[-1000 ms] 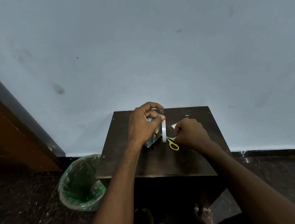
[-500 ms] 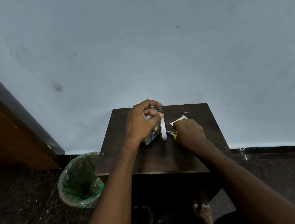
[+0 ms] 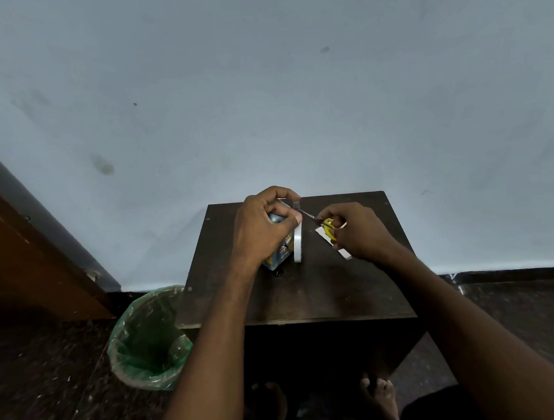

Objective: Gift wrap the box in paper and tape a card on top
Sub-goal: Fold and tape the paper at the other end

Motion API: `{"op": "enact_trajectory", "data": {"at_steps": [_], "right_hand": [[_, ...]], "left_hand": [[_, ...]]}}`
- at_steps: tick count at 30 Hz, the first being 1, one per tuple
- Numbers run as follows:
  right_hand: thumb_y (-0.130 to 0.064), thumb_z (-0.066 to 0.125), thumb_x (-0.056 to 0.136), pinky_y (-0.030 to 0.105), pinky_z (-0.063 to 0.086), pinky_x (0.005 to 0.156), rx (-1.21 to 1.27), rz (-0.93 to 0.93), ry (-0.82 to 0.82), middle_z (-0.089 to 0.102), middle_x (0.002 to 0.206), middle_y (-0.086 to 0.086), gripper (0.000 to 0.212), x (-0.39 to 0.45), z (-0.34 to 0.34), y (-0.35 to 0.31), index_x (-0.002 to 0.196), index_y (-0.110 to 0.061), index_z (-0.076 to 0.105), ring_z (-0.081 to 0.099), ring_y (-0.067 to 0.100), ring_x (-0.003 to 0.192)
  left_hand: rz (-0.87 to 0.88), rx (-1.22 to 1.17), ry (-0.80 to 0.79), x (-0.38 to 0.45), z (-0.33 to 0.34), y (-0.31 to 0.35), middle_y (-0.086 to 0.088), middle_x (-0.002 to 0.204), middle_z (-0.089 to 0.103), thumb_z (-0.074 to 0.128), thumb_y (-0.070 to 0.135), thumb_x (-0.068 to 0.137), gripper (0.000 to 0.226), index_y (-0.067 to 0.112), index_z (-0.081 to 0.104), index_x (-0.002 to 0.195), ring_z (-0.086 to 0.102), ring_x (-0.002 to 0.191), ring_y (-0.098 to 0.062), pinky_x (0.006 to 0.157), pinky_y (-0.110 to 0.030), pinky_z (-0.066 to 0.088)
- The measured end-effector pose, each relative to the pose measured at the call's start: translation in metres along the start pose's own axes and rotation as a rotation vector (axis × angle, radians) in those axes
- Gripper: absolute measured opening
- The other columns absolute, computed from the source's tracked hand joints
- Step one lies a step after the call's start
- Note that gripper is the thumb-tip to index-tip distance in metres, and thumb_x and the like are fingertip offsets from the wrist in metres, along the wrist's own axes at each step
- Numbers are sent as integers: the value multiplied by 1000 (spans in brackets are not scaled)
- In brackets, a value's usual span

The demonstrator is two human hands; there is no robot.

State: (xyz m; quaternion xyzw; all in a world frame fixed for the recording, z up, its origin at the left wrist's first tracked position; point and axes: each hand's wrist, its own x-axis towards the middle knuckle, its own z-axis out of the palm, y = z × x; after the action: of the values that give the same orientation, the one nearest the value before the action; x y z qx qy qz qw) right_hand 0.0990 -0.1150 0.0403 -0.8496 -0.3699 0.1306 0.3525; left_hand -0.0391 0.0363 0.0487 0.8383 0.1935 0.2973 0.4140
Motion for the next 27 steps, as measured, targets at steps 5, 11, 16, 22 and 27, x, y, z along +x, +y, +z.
{"op": "enact_trajectory", "data": {"at_steps": [5, 11, 16, 22, 27], "right_hand": [[9, 59, 90, 44, 65, 76, 147, -8, -54, 71, 87, 6, 42, -3, -9, 5, 106, -23, 79, 77, 19, 65], [8, 66, 89, 41, 67, 72, 214, -16, -81, 71, 84, -3, 38, -3, -20, 8, 107, -22, 80, 76, 17, 67], [3, 75, 83, 27, 63, 62, 200, -37, -145, 77, 88, 1, 37, -4, -25, 10, 108, -23, 80, 77, 23, 75], [-5, 77, 83, 20, 59, 62, 133, -89, -152, 78, 93, -5, 36, -4, -22, 9, 109, -29, 80, 75, 13, 81], [-11, 80, 82, 31, 63, 74, 92, -122, -136, 77, 93, -11, 38, -2, -18, 7, 113, -33, 80, 72, 6, 82]], "left_hand": [[15, 21, -3, -1, 0, 0, 13, 78, 79, 84, 13, 86, 26, 27, 75, 106, 75, 86, -3, 96, -35, 58], [16, 24, 12, -2, 0, -2, 13, 79, 80, 85, 14, 86, 26, 27, 74, 105, 75, 89, -4, 99, -38, 57], [35, 29, 0, 0, 1, -1, 13, 79, 79, 84, 12, 86, 28, 27, 74, 107, 75, 89, -4, 98, -35, 57], [113, 48, -33, -1, 0, -1, 11, 82, 79, 80, 3, 85, 32, 23, 76, 111, 76, 89, -5, 95, -31, 57], [150, 93, -45, 0, 2, -2, 13, 83, 79, 79, 4, 86, 34, 27, 74, 110, 75, 91, -5, 98, -36, 56]]}}
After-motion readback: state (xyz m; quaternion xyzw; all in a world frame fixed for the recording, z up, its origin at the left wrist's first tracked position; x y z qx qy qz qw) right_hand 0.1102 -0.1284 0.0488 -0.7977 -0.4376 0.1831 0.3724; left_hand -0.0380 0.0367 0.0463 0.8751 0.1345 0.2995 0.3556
